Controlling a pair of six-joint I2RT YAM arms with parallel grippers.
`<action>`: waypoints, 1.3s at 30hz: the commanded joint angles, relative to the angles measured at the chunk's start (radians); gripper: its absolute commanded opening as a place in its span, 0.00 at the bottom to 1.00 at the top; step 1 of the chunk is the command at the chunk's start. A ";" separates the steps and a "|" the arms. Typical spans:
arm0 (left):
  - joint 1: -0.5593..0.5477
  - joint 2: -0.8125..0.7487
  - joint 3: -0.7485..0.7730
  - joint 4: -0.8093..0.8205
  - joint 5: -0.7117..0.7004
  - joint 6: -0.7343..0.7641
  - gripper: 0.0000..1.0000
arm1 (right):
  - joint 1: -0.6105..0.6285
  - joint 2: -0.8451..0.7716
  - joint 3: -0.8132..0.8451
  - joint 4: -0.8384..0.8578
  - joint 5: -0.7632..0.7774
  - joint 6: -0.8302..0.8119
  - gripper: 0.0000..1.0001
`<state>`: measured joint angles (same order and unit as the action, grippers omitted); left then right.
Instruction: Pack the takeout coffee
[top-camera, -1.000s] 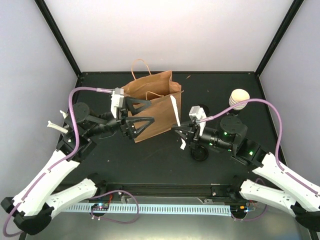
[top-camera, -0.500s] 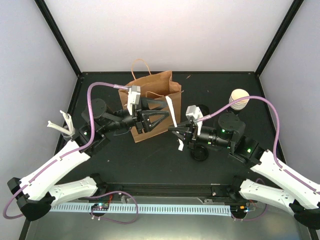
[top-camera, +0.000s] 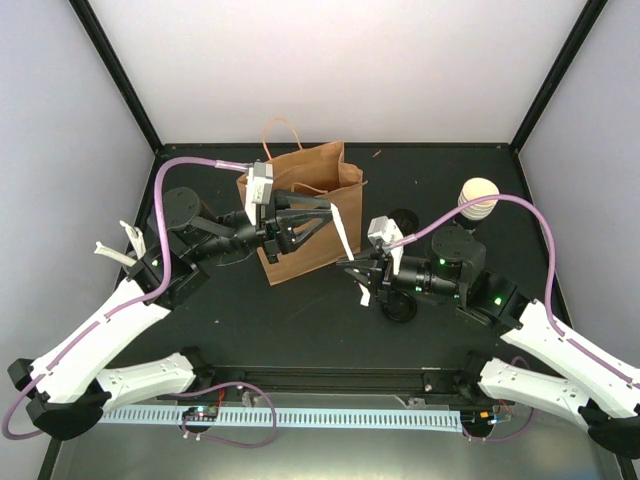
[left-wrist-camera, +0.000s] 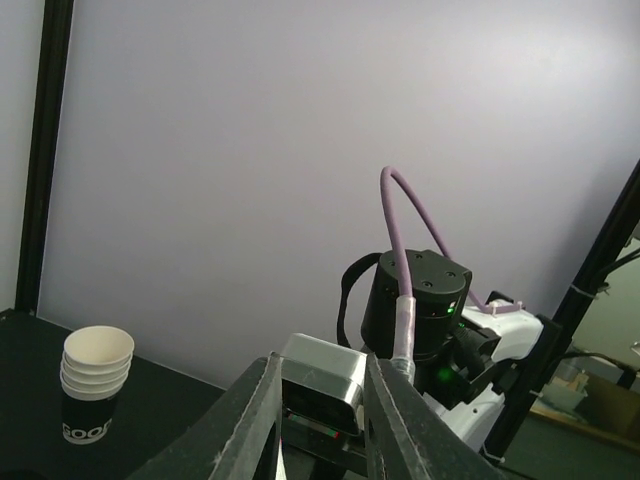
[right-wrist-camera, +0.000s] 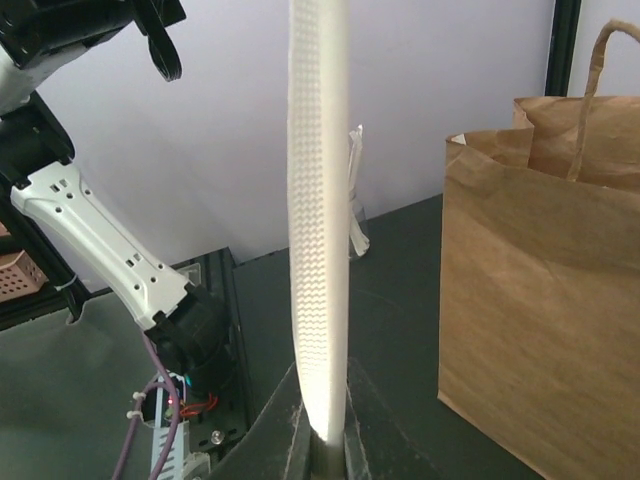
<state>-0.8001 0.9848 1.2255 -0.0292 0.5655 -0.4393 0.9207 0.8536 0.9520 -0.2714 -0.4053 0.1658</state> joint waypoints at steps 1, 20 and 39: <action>-0.005 0.015 0.032 -0.034 0.013 0.026 0.25 | 0.007 -0.008 0.010 -0.013 -0.018 -0.016 0.06; -0.005 0.025 0.034 -0.105 -0.038 0.038 0.64 | 0.007 -0.011 0.012 -0.009 -0.017 -0.020 0.06; -0.004 -0.001 0.146 -0.401 -0.112 0.162 0.02 | 0.007 -0.068 -0.008 -0.039 0.134 -0.033 0.65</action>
<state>-0.8009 1.0119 1.2457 -0.1913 0.5503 -0.3710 0.9234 0.8425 0.9512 -0.2974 -0.3782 0.1459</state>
